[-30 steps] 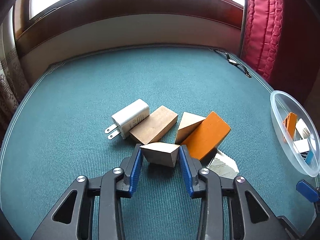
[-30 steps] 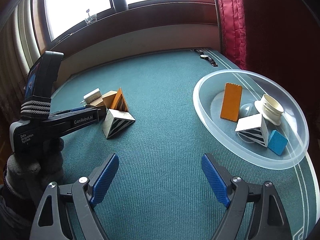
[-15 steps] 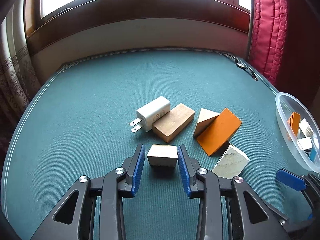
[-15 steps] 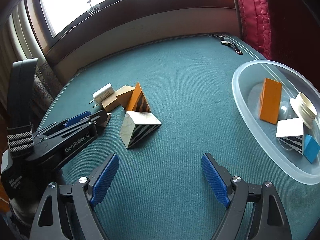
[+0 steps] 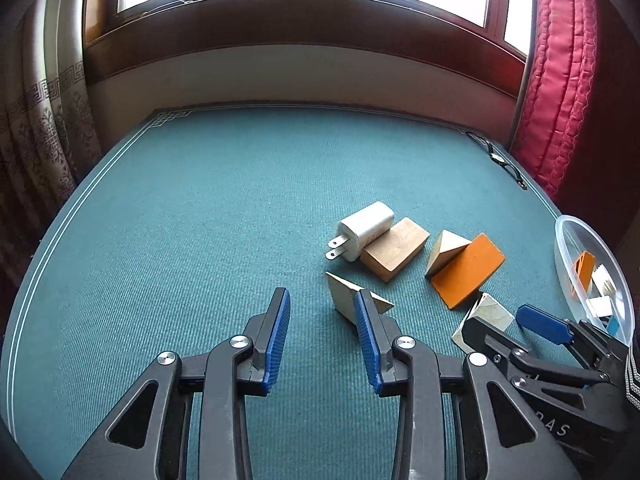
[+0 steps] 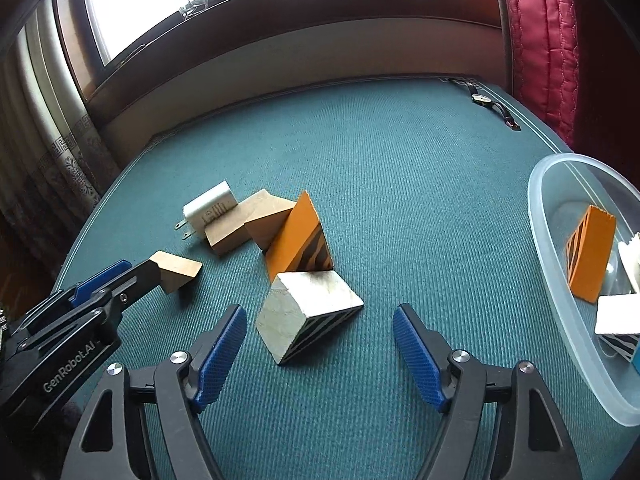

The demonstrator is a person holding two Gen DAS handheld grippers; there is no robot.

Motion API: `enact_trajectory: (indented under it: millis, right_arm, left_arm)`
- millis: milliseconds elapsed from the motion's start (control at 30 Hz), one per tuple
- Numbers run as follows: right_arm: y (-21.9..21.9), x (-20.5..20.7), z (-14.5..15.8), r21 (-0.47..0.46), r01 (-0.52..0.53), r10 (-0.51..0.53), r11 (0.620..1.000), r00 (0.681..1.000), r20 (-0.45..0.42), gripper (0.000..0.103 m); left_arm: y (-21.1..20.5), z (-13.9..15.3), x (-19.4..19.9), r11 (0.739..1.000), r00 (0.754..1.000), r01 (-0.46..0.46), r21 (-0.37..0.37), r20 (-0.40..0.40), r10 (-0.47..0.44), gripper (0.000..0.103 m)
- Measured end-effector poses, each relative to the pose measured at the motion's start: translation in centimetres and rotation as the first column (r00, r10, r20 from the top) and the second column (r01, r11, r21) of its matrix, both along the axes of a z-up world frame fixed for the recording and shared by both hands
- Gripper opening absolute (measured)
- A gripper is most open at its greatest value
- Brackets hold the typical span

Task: Organize rigid objects
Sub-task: 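Lift the wooden block with the left gripper while the right gripper approaches the white-and-black striped prism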

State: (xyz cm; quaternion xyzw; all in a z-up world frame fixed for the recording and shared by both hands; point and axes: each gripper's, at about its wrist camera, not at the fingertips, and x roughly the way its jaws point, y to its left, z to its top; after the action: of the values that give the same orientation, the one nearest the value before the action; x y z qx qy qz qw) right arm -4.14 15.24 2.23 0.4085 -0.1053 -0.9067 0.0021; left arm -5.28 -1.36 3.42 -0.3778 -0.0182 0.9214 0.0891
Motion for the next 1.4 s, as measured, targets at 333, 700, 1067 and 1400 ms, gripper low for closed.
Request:
enact_trajectory:
  millis: [333,700,1067,1400]
  right_arm:
    - [-0.3,-0.2,0.0,0.061,0.011,-0.011,0.998,1.000,-0.005,0.059]
    - [1.4,1.6,-0.1,0.061,0.015,-0.014,0.998,1.000,-0.014,0.059]
    - [1.7,1.5,-0.3,0.054,0.009,-0.008,0.998,1.000,-0.016,0.059]
    - [1.8,1.5,-0.3,0.051,0.006,-0.005,0.999,1.000,-0.017,0.060]
  left_arm:
    - [-0.9,-0.5,-0.3,1.000,1.000,-0.003,0.014,0.017,0.003,0.035]
    - [-1.5,0.7,0.6,0.991,0.995,0.095,0.091,-0.033,-0.092,0.038]
    - [2.7,-0.1,1.9,0.959,0.957,0.274,-0.074,-0.078,-0.280,0.047]
    - [2.5,-1.8,-0.4,0.934,0.940,0.340,-0.114,0.026,-0.339,0.046]
